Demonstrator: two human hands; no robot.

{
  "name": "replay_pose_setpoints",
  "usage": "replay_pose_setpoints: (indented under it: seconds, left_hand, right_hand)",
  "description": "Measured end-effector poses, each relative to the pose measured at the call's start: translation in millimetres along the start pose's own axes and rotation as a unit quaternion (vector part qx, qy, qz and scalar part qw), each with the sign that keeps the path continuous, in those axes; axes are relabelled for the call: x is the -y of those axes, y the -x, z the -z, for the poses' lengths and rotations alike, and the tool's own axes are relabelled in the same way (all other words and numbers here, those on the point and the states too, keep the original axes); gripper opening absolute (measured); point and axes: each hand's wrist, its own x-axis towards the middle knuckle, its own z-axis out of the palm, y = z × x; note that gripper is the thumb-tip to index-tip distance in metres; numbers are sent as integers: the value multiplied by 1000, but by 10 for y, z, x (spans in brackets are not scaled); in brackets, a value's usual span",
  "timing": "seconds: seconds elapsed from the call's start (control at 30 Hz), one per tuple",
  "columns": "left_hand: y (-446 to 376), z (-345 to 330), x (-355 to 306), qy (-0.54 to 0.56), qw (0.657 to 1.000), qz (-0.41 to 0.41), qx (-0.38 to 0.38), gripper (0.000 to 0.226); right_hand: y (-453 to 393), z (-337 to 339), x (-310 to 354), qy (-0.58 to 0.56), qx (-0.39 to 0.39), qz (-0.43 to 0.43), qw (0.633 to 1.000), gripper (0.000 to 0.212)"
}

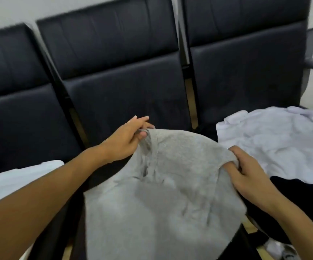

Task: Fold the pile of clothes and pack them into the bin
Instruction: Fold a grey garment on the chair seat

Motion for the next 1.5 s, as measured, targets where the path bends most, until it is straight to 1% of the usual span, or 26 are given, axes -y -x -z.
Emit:
replay_pose_setpoints:
  seconds: [0.07,0.17,0.2,0.27,0.33,0.4,0.47,0.6,0.63,0.7,0.73,0.8,0.83,0.87,0.93,0.97,1.07,1.1,1.13,1.23,1.33,1.4,1.47,1.5]
  left_hand:
    - [287,420,-265,-4,998,-29,-64,13]
    - [748,1002,-713,-30,985,-78,-149,10]
    - [880,1140,-851,-14,983,-78,-164,10]
    - [1154,1356,-1111,64,979,-60,-183,9]
    - [1435,1541,-1323,109,966,-54,-226,17]
    - [1644,1677,-1470,114,956,-61,-262,20]
    - [1883,1838,-1598,118,945,-73,-295,17]
    - [2345,2074,-1808,99,932,-82,-339,26]
    - [2452,2114,-1869,106,929,-83,-346,25]
    - [2631,2155,-1993,147,917,-96,-359,20]
    - [2664,2154,-2016,181,905,-101,-371,18]
    - [2772,2086,-2087,223,889,-90,-390,17]
    - [2834,2037,-2126,221,891,-74,-389,18]
    - [2868,1981,-2124,208,901,-56,-376,18]
    - [2968,1905,-2131,179,929,-6,-323,18]
    - [3037,1904,-2129,172,943,23,-285,21]
    - [3239,1987,-2058,153,975,96,-131,44]
    - [3297,2008,-2049,142,980,104,-90,44]
    - [3332,2014,-2032,134,983,104,-68,41]
    - [3366,1982,-1991,90,991,75,-64,36]
    - [3342,1957,-1946,-19,995,74,-63,36]
    - [3307,1910,-1943,-28,989,76,-122,32]
    - [3262,1821,-1983,-16,978,63,-200,23]
    - [3234,1776,-2001,-18,974,58,-219,18]
  right_hand:
    - [-14,83,285,1,-30,39,999,17]
    - [-65,320,898,8,-32,115,993,20]
    - [-82,402,1109,15,-27,141,990,23]
    - [-99,567,1563,30,-15,188,982,29]
    - [-33,698,2028,33,1,213,976,29]
    - [45,822,2381,35,20,226,973,26]
    - [166,917,2692,42,38,241,969,27]
    - [406,1024,3054,48,46,264,962,28]
    - [471,1025,3107,49,49,264,962,28]
    - [584,987,3163,36,47,257,965,28]
    - [597,952,3161,19,45,247,968,29]
    - [694,879,3151,4,54,226,973,29]
    - [753,852,3153,9,64,223,973,28]
    - [790,830,3144,21,75,223,972,27]
    - [859,831,3139,49,90,232,967,26]
    - [886,847,3134,58,93,236,966,26]
    - [918,927,3119,77,94,240,963,25]
    - [927,954,3124,84,95,245,961,25]
    - [935,977,3134,91,97,250,959,23]
    - [969,1020,3203,105,115,263,952,18]
    - [986,1031,3303,116,130,272,946,14]
    - [996,1035,3359,119,133,283,942,12]
    - [1018,1034,3411,119,139,298,937,9]
    - [1033,1027,3431,121,144,303,934,8]
